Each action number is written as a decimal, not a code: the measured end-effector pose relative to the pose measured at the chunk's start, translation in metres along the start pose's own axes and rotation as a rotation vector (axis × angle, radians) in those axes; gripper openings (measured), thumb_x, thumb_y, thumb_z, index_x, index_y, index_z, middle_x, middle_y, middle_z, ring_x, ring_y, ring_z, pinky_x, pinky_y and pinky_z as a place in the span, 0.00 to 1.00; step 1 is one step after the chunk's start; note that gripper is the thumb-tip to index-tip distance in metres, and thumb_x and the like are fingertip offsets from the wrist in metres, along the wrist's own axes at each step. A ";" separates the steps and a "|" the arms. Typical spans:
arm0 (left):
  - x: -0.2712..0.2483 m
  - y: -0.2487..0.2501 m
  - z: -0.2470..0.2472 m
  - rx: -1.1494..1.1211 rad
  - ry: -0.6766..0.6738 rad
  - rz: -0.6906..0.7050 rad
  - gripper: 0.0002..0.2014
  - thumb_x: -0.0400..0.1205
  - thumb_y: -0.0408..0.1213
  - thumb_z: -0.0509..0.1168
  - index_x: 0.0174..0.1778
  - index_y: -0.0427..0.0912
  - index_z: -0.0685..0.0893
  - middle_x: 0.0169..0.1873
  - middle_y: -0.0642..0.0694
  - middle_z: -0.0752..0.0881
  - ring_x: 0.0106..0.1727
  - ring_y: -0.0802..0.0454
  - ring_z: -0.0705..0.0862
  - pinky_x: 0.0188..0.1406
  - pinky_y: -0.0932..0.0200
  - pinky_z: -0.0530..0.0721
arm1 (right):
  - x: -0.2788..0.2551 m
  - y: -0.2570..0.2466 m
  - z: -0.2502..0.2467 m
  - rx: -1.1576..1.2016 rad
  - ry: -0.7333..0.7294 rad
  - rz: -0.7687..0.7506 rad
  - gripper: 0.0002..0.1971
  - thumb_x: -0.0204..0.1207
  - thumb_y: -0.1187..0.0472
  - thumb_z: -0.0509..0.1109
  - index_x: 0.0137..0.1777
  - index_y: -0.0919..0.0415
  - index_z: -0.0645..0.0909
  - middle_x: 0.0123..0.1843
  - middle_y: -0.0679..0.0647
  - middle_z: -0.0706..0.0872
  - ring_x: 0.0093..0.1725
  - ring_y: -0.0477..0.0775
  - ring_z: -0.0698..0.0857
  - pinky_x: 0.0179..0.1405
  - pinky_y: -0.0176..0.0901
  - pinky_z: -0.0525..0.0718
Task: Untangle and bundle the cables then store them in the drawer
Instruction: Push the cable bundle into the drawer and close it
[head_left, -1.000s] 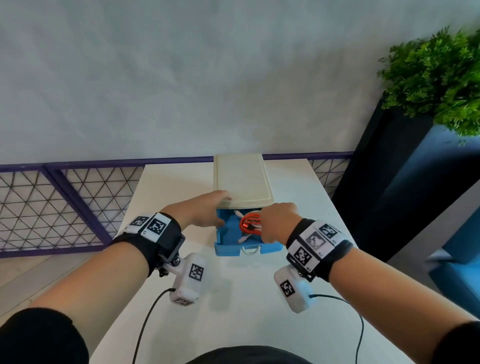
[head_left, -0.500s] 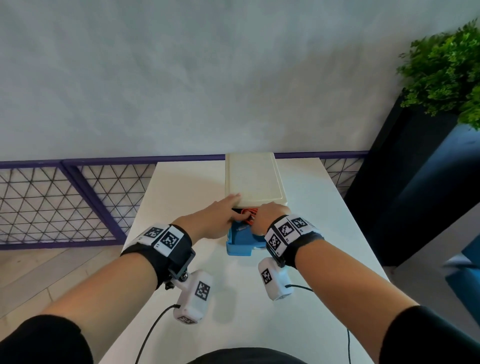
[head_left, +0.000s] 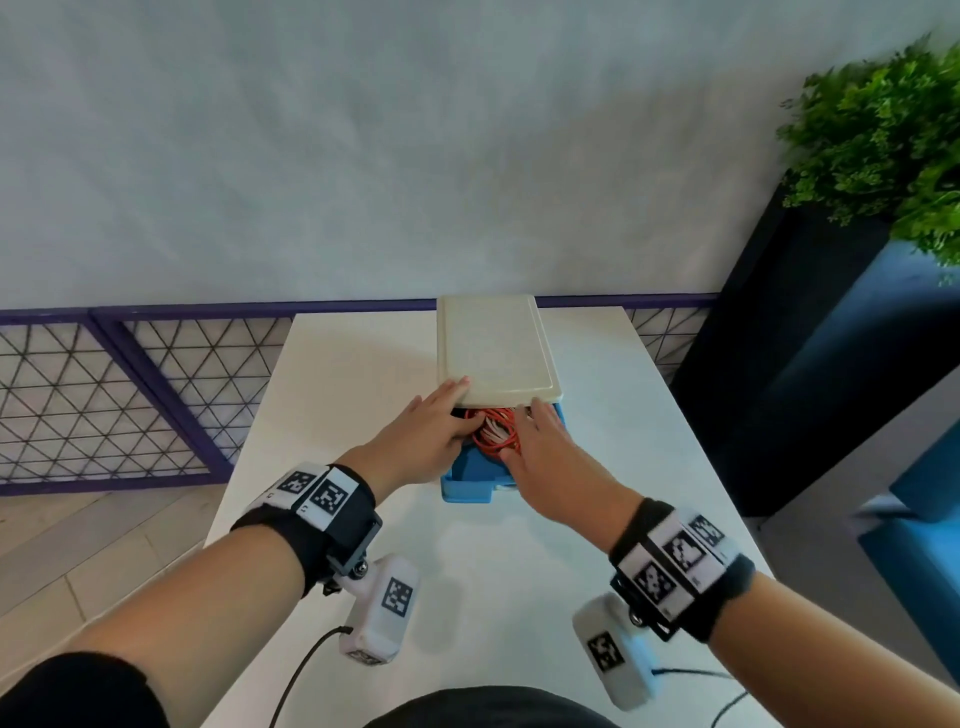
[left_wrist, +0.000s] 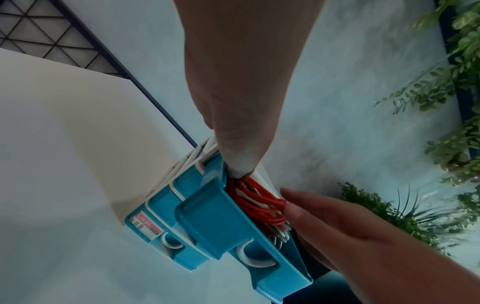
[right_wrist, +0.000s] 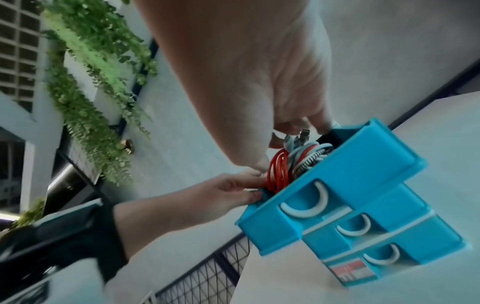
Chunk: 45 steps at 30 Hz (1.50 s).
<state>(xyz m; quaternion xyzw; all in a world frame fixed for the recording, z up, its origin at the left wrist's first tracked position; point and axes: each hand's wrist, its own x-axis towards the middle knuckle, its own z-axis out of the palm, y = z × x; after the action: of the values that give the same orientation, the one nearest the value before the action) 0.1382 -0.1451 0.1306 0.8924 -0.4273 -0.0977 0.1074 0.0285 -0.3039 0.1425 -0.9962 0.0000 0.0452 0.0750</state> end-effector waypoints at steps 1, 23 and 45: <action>-0.001 0.001 -0.002 -0.052 0.012 -0.010 0.23 0.85 0.34 0.52 0.77 0.49 0.72 0.85 0.46 0.48 0.85 0.50 0.42 0.80 0.34 0.54 | -0.005 0.000 0.003 -0.052 0.011 -0.085 0.22 0.87 0.61 0.53 0.76 0.74 0.64 0.74 0.71 0.66 0.78 0.70 0.61 0.82 0.59 0.54; -0.005 0.018 -0.016 -0.066 -0.248 -0.111 0.64 0.64 0.67 0.72 0.82 0.49 0.34 0.82 0.53 0.30 0.80 0.57 0.26 0.82 0.41 0.37 | -0.011 0.037 -0.020 0.486 0.088 -0.071 0.19 0.81 0.70 0.56 0.67 0.61 0.81 0.65 0.58 0.85 0.62 0.61 0.83 0.59 0.37 0.80; 0.001 0.031 -0.031 0.043 -0.118 -0.146 0.54 0.61 0.60 0.79 0.80 0.51 0.60 0.78 0.50 0.60 0.78 0.44 0.61 0.77 0.49 0.62 | 0.027 0.039 -0.028 0.090 -0.062 -0.216 0.18 0.77 0.68 0.58 0.58 0.58 0.88 0.57 0.53 0.90 0.52 0.55 0.86 0.55 0.45 0.82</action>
<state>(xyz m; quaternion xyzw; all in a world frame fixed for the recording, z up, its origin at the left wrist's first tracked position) 0.1243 -0.1617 0.1683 0.9160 -0.3686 -0.1482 0.0555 0.0573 -0.3466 0.1623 -0.9841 -0.1078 0.0678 0.1239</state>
